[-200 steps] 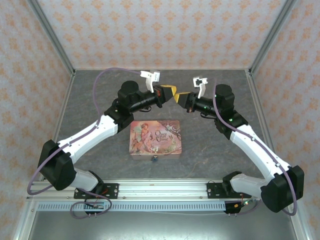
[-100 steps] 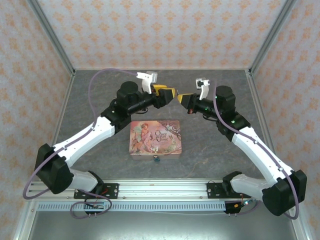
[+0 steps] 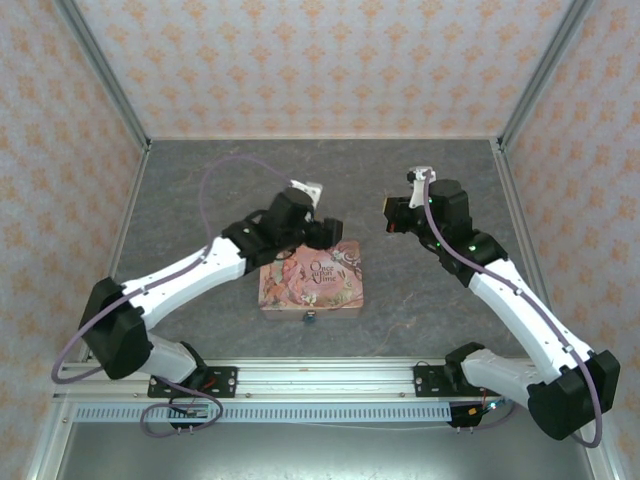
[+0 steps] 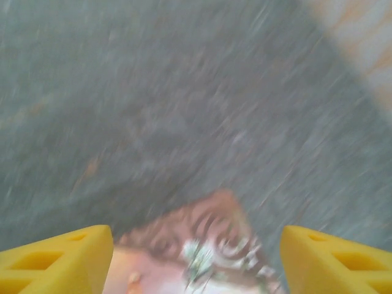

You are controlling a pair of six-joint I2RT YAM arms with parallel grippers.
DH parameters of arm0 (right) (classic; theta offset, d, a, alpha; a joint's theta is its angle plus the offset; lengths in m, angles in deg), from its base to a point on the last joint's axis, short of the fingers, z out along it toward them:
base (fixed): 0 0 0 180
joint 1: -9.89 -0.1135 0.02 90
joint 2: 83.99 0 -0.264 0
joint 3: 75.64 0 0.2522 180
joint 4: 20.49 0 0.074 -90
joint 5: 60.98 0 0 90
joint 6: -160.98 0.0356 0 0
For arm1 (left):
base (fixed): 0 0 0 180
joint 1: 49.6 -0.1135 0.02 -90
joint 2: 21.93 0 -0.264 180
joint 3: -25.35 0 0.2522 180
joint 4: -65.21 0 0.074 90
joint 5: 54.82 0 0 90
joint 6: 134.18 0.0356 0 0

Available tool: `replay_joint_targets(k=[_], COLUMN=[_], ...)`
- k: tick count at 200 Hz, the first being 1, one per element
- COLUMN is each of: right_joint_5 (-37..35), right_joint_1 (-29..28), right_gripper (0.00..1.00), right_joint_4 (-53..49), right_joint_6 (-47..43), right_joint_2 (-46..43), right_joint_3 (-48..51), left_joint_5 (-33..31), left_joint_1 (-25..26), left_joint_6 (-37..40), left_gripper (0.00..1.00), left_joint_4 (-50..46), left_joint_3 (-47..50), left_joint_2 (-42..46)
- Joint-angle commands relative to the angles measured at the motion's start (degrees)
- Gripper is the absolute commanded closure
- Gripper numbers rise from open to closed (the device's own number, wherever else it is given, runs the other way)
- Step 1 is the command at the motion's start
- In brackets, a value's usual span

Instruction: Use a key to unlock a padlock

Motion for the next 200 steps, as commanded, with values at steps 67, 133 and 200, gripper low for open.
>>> replay_joint_targets(k=[67, 133, 200], right_joint_5=[-4.1, -4.2, -4.2], right_joint_1=[-0.2, -0.3, -0.1], right_gripper=[1.0, 1.0, 1.0], right_joint_4=[-0.5, -0.5, -0.4], right_joint_6=[0.3, 1.0, 1.5], right_joint_2=[-0.7, -0.6, -0.4], right_joint_3=[-0.5, -0.4, -0.5], left_joint_5=[-19.1, -20.0, -23.0], left_joint_1=[6.8, 7.2, 4.1], left_joint_6=[-15.0, -16.2, -14.8], left_gripper=[0.26, 0.28, 0.32], left_joint_4=[-22.6, -26.7, -25.1], left_joint_3=[-7.4, -13.5, -16.5], left_joint_2=[-11.1, -18.9, -25.5])
